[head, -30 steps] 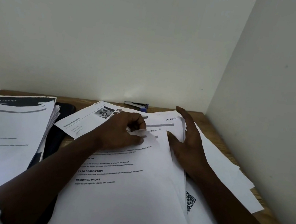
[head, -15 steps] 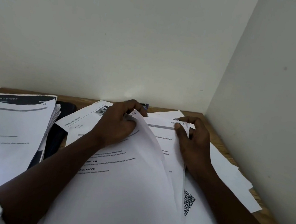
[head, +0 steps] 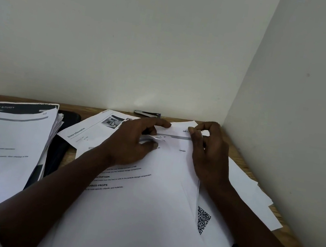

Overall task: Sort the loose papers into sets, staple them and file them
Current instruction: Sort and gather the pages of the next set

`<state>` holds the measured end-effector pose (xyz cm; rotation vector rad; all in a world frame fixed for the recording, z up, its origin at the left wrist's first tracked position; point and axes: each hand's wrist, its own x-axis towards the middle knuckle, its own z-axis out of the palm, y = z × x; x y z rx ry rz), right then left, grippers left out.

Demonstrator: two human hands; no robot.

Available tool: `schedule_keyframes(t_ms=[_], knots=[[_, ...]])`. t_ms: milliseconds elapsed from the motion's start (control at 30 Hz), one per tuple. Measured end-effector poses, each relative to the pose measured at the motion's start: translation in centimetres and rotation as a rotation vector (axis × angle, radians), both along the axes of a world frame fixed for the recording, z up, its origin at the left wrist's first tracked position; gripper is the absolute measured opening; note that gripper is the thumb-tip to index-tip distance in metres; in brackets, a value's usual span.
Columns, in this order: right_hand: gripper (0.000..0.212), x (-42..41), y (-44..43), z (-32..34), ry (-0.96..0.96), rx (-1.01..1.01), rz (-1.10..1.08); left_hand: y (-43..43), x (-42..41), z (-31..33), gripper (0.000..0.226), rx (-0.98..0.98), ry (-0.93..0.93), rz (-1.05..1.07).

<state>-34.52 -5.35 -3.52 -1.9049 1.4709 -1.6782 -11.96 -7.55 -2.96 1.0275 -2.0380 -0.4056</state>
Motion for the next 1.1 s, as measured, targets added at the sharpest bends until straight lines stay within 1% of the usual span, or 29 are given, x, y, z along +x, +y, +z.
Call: schedule_keyframes(t_ms=[67,100,133,233,267,367,467,500,567,633,700,733,767,833,867,900,967,1000,1067,1100], knots=[[0.014,0.1,0.4,0.3,0.049,0.0,0.021,0.1,-0.1,0.2,0.071,0.002,0.008,-0.003],[0.015,0.1,0.5,0.3,0.061,0.004,0.032,0.1,-0.1,0.3,0.072,-0.004,0.013,-0.004],[0.016,0.1,0.6,0.3,0.058,0.01,0.047,0.3,-0.2,0.5,0.067,-0.024,0.008,0.004],[0.019,0.0,0.5,0.1,0.001,0.054,0.122,0.6,-0.3,0.7,0.038,-0.083,0.018,0.052],[0.021,0.1,0.5,0.0,-0.02,0.069,0.145,0.7,-0.3,0.7,0.032,-0.091,0.036,0.067],[0.028,0.1,0.4,-0.1,-0.135,0.122,0.197,0.7,-0.4,0.6,0.025,-0.117,0.045,0.107],[0.051,0.1,0.1,0.1,-0.256,0.246,0.265,0.4,-0.2,0.6,0.015,-0.155,0.031,0.104],[0.052,0.1,0.1,0.1,-0.281,0.284,0.273,0.4,-0.1,0.7,0.015,-0.16,0.037,0.087],[0.043,0.0,0.2,0.4,-0.338,0.333,0.293,0.3,0.1,0.7,0.02,-0.178,0.057,0.049],[0.029,-0.1,0.2,0.5,-0.366,0.367,0.329,0.2,0.2,0.8,0.016,-0.192,0.057,0.032],[0.017,-0.4,0.0,0.3,-0.347,0.396,0.364,0.2,0.3,0.8,0.013,-0.197,0.043,0.031],[0.015,-0.5,-0.1,0.3,-0.316,0.388,0.365,0.2,0.3,0.8,0.012,-0.196,0.037,0.031],[0.016,-0.7,-0.3,0.1,-0.281,0.367,0.358,0.2,0.3,0.8,0.012,-0.195,0.028,0.035],[0.033,-1.0,-0.7,-0.1,-0.218,0.32,0.357,0.2,0.3,0.8,0.012,-0.214,0.008,0.056],[0.038,-1.1,-0.7,-0.1,-0.201,0.308,0.35,0.1,0.4,0.7,0.015,-0.236,-0.014,0.08],[0.039,-1.2,-0.8,-0.3,-0.199,0.307,0.337,0.0,0.5,0.5,0.02,-0.248,-0.043,0.114],[0.033,-1.3,-0.7,-0.5,-0.252,0.328,0.319,-0.2,0.6,0.5,0.038,-0.245,-0.087,0.158],[0.029,-1.4,-0.7,-0.6,-0.288,0.334,0.307,-0.2,0.5,0.6,0.041,-0.249,-0.082,0.152],[0.019,-1.5,-0.8,-0.7,-0.313,0.309,0.251,0.0,0.3,1.0,0.031,-0.265,-0.052,0.131],[0.015,-1.5,-0.8,-0.6,-0.292,0.284,0.221,0.1,0.2,1.0,0.025,-0.262,-0.036,0.131]])
